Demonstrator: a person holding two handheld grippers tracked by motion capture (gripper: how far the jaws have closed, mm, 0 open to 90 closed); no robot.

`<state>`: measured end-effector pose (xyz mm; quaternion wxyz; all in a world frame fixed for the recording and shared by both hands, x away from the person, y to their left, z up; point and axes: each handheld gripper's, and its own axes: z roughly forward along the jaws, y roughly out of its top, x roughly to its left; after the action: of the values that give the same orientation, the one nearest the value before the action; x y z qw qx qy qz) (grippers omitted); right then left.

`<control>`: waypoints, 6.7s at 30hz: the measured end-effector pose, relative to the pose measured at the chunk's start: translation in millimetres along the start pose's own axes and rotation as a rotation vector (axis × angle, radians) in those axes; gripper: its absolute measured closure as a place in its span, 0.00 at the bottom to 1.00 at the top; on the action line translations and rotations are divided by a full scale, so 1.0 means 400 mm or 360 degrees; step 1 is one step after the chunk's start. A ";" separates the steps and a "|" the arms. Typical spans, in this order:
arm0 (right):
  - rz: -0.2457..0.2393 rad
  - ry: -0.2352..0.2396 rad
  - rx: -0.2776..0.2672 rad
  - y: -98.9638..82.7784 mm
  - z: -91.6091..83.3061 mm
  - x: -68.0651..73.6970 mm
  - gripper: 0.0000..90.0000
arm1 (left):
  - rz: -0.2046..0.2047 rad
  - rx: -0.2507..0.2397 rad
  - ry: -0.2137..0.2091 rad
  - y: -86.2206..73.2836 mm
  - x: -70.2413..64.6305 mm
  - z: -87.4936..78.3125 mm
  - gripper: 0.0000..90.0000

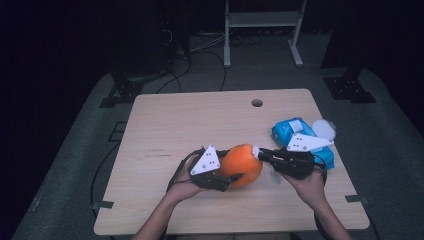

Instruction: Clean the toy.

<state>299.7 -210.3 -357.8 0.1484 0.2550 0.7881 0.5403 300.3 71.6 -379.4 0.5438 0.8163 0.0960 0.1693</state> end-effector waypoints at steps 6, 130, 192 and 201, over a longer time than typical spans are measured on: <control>0.0004 -0.0001 0.0007 0.003 -0.007 0.004 0.91 | -0.0008 -0.0012 -0.0019 0.014 -0.001 -0.011 0.32; 0.0139 0.0007 0.0201 -0.073 0.062 -0.032 0.92 | -0.0180 0.0058 -0.0408 -0.162 0.119 0.080 0.12; 0.0063 0.0016 0.0242 -0.072 0.071 -0.006 0.92 | -0.0298 0.0024 -0.0214 -0.139 0.027 0.068 0.31; -0.0023 0.0124 0.0229 -0.062 0.084 0.064 0.91 | -0.0485 -0.0003 -0.0158 -0.155 0.050 0.067 0.30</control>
<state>289.6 -177.1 -392.2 0.1028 0.2381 0.8318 0.4907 330.8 79.8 -442.3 0.5681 0.7992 0.1914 0.0444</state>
